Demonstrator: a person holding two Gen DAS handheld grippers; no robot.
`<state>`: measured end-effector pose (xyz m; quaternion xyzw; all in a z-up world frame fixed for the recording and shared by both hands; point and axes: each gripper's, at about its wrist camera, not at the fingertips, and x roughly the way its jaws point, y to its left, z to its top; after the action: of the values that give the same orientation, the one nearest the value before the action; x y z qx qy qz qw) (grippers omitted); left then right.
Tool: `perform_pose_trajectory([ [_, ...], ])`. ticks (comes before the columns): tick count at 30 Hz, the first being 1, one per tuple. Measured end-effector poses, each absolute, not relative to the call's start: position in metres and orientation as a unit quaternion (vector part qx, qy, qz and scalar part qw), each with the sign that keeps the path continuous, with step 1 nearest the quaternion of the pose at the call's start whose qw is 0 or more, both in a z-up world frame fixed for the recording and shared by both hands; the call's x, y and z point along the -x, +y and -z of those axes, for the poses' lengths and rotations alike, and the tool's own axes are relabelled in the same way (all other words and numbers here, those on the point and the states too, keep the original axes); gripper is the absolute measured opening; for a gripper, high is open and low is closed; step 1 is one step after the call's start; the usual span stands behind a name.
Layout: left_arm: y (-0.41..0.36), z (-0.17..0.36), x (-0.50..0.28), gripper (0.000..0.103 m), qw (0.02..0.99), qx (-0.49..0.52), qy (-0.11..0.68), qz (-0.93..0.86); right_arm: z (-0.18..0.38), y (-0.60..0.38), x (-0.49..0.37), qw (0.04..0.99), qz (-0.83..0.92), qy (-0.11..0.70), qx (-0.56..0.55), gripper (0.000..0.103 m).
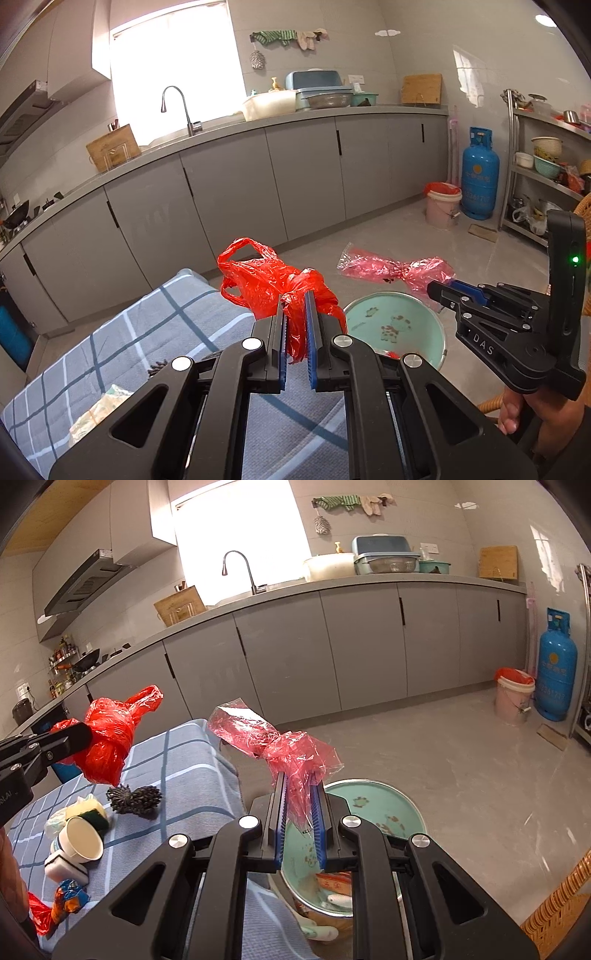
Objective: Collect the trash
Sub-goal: 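Lift the red bag and pink wrap and carry them over the mint-green basin, then open both grippers to drop the red bag and pink wrap into the basin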
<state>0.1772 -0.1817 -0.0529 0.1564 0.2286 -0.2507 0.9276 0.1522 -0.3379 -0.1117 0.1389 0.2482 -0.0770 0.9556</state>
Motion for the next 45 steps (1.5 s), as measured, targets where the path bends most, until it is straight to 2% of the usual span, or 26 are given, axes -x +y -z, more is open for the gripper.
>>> perform_pose_trajectory([
  [27,-0.267,0.096,-0.196,0.01,0.897,-0.185,0.251,0.312,0.153,-0.399,-0.166,0.938,0.129,0.282,-0.157,0.015],
  [45,-0.294,0.126,-0.206,0.01,0.88,-0.204,0.269,0.333,0.18,-0.414,-0.191,0.927,0.133,0.314,-0.156,0.018],
])
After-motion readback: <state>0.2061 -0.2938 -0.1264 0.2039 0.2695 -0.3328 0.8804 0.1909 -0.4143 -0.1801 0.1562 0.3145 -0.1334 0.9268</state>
